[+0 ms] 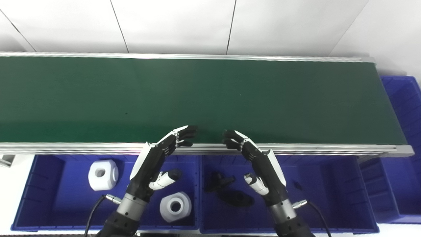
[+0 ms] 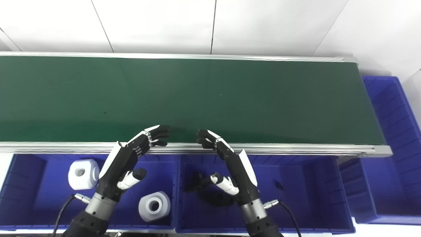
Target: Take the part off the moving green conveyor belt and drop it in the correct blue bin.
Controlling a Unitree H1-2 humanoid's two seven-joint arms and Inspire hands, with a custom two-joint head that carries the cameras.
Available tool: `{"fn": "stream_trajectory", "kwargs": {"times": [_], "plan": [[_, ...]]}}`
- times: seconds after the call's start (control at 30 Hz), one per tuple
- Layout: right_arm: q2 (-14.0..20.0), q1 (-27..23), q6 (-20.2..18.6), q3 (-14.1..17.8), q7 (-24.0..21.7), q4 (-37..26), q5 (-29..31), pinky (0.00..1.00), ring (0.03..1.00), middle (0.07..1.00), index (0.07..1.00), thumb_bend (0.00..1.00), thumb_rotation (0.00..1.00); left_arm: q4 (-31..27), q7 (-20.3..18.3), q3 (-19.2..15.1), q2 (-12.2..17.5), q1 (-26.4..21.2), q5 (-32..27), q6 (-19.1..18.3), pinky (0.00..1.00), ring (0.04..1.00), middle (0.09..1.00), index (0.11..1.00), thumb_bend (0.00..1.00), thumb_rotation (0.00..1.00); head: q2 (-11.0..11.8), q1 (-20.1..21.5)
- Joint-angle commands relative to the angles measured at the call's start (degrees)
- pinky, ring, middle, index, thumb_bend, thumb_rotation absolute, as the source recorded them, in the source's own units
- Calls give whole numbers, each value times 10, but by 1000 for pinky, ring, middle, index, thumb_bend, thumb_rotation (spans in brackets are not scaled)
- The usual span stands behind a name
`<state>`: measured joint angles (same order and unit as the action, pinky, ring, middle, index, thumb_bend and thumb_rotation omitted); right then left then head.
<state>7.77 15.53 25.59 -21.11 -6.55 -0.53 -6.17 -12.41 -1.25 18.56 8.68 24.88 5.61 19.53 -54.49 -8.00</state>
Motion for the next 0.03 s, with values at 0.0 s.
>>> {"fn": "stream_trajectory", "kwargs": {"times": [0.0], "plan": [[-2,-2,13,3,-4,-20,8,793,804,848,847,756,933,-8,-10,-3,-5,-2,-6,13,735,826,846,818,832,917,0,-1]]}}
